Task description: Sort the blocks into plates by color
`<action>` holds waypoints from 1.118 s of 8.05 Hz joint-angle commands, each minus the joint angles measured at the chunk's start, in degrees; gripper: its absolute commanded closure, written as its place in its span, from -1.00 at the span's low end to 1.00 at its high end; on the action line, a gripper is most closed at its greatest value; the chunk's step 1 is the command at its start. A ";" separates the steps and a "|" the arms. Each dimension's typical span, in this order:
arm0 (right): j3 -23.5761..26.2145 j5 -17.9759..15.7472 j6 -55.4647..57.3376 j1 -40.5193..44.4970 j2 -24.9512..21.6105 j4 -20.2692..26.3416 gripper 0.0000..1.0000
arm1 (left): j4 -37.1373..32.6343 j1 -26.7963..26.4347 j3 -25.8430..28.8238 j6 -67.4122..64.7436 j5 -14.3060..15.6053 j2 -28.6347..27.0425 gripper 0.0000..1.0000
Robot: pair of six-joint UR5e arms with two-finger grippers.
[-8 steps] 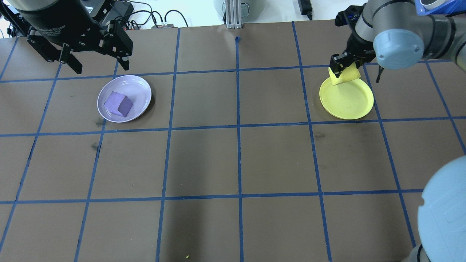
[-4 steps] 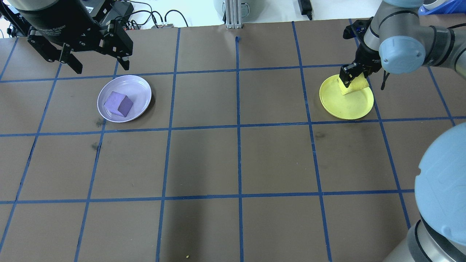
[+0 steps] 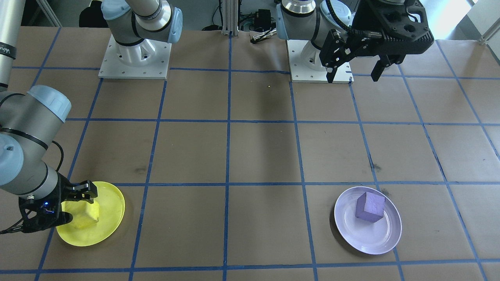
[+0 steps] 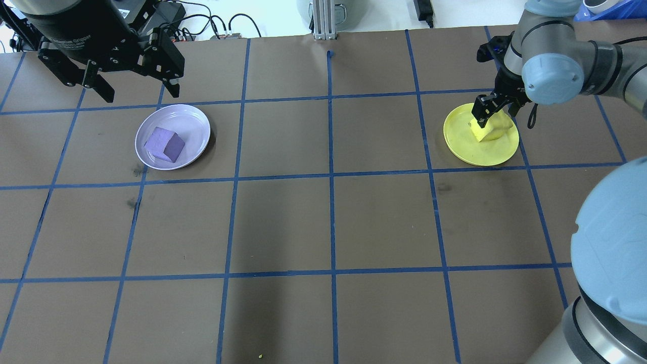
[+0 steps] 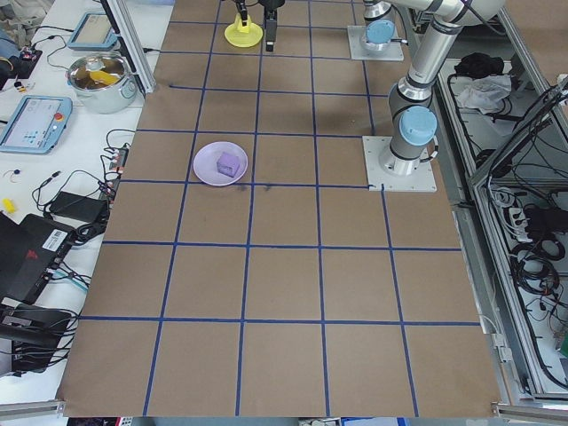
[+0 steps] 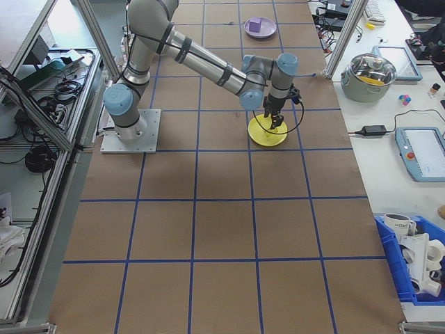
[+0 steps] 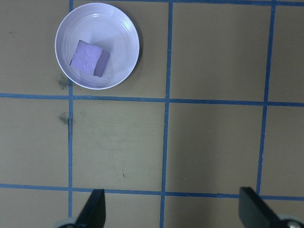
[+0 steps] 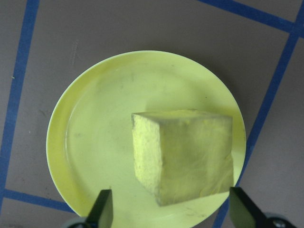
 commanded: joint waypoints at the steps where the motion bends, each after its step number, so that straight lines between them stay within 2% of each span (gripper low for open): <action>1: -0.10 -1.68 0.66 0.15 -3.35 0.75 -1.00 | 0.00 0.00 -0.05 0.00 0.03 0.01 -1.00; 3: 0.95 -1.33 0.93 1.02 -11.67 2.50 -1.00 | 0.00 0.00 -0.05 0.00 0.11 0.10 -1.00; 4: 1.13 4.07 1.97 1.81 -14.85 7.47 -1.00 | 0.00 0.00 0.03 0.09 0.03 0.10 -1.00; 5: 1.05 5.69 6.59 3.04 -17.05 11.53 -1.00 | 0.00 0.00 0.03 0.00 0.03 0.10 -1.00; 7: 1.22 5.53 18.99 8.12 -22.50 17.60 -1.00 | 0.00 0.00 0.12 0.00 0.03 0.01 -1.00; 9: 1.22 5.45 20.52 9.11 -25.67 20.86 -1.00 | 0.00 0.00 0.12 0.09 0.29 0.10 -1.00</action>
